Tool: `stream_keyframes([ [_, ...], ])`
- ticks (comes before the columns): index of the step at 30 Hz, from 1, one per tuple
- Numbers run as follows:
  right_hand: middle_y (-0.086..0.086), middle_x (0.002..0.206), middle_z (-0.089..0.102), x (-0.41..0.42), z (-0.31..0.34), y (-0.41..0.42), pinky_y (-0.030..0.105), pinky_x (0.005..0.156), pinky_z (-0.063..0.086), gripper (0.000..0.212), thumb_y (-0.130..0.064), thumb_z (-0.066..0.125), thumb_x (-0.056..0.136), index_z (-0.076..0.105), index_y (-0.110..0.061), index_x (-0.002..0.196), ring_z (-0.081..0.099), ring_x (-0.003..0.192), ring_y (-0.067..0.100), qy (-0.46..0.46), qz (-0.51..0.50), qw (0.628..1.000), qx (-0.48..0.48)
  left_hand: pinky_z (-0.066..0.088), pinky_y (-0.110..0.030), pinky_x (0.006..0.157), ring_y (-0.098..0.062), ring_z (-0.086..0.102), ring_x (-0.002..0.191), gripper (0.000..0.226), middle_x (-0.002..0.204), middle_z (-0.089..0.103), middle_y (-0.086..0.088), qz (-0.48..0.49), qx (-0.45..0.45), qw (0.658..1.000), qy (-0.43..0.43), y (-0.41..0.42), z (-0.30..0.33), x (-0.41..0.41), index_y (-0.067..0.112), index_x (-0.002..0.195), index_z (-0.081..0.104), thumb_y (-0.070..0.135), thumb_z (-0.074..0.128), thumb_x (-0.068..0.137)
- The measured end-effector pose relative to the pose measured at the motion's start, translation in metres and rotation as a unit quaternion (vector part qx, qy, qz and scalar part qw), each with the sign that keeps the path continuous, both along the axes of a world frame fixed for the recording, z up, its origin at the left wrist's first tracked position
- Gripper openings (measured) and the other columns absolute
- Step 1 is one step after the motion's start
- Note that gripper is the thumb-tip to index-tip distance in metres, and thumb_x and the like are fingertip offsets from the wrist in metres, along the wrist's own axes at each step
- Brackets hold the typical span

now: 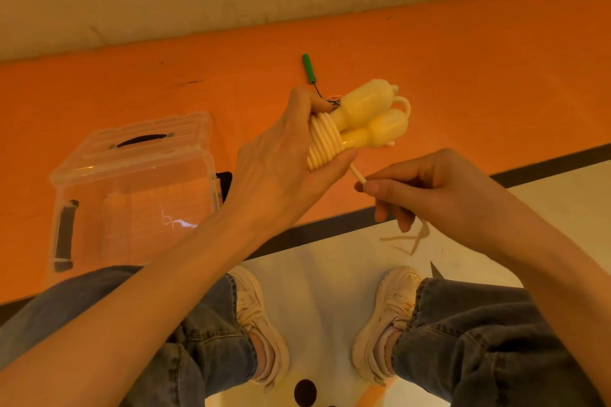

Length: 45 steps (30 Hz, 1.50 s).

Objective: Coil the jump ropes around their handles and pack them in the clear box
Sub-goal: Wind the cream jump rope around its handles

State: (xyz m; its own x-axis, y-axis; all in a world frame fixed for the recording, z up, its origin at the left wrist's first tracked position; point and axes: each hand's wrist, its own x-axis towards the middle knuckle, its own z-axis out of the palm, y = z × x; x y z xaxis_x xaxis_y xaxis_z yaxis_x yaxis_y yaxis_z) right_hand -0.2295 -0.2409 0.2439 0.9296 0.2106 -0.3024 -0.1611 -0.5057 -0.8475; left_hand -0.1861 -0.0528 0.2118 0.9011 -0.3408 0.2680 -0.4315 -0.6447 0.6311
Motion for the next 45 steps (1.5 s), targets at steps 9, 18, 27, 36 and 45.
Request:
stream_keyframes([
  [9,-0.005,0.061,0.063,0.0,0.007,-0.005,0.029,0.056,0.043,0.021,-0.035,0.055,0.089,0.075,-0.028,0.088,0.048,0.051,0.01,-0.022,-0.019,0.999,-0.017,0.033,-0.025,0.053,0.002,0.048,0.074,0.051,0.092,0.041,0.022,-0.047,0.007,0.997,0.069,-0.001,0.0,0.005,0.026,0.118,0.033,0.057,0.056,0.085],
  [18,0.013,0.061,0.06,-0.001,0.006,0.0,0.029,0.052,0.038,0.043,-0.05,0.049,0.084,0.074,-0.015,0.078,0.046,0.052,0.025,-0.033,0.028,0.999,-0.032,0.028,-0.023,0.052,-0.004,0.041,0.075,0.072,0.097,0.041,0.016,-0.065,0.122,0.99,0.008,-0.003,0.007,0.003,0.02,0.123,0.042,0.064,0.053,0.067],
  [27,-0.001,0.071,0.071,0.001,0.023,-0.02,0.031,0.058,0.052,0.025,-0.04,0.069,0.066,0.074,-0.031,0.089,0.065,0.063,0.017,-0.035,0.032,0.998,-0.031,0.02,-0.021,0.042,-0.004,0.035,0.064,0.052,0.083,0.051,0.01,-0.052,0.167,0.983,-0.064,-0.003,0.0,-0.001,0.013,0.107,0.054,0.051,0.061,0.071],
  [36,-0.01,0.083,0.073,0.023,0.032,-0.024,0.011,0.061,0.048,0.026,-0.02,0.071,0.07,0.065,-0.008,0.092,0.068,0.071,0.003,-0.184,-0.095,0.974,0.087,0.03,-0.029,0.049,-0.011,0.04,0.062,0.061,0.081,0.043,0.015,-0.09,0.214,0.973,-0.007,-0.007,0.004,-0.005,0.023,0.114,0.048,0.064,0.051,0.069],
  [45,-0.001,0.076,0.074,0.052,0.005,-0.015,0.009,0.05,0.039,0.015,-0.014,0.077,0.076,0.07,-0.011,0.089,0.063,0.058,0.002,-0.129,-0.149,0.979,0.046,0.019,-0.016,0.043,-0.005,0.038,0.055,0.051,0.064,0.039,0.021,-0.122,0.167,0.977,-0.056,-0.007,0.005,-0.007,0.027,0.098,0.049,0.064,0.062,0.065],
])
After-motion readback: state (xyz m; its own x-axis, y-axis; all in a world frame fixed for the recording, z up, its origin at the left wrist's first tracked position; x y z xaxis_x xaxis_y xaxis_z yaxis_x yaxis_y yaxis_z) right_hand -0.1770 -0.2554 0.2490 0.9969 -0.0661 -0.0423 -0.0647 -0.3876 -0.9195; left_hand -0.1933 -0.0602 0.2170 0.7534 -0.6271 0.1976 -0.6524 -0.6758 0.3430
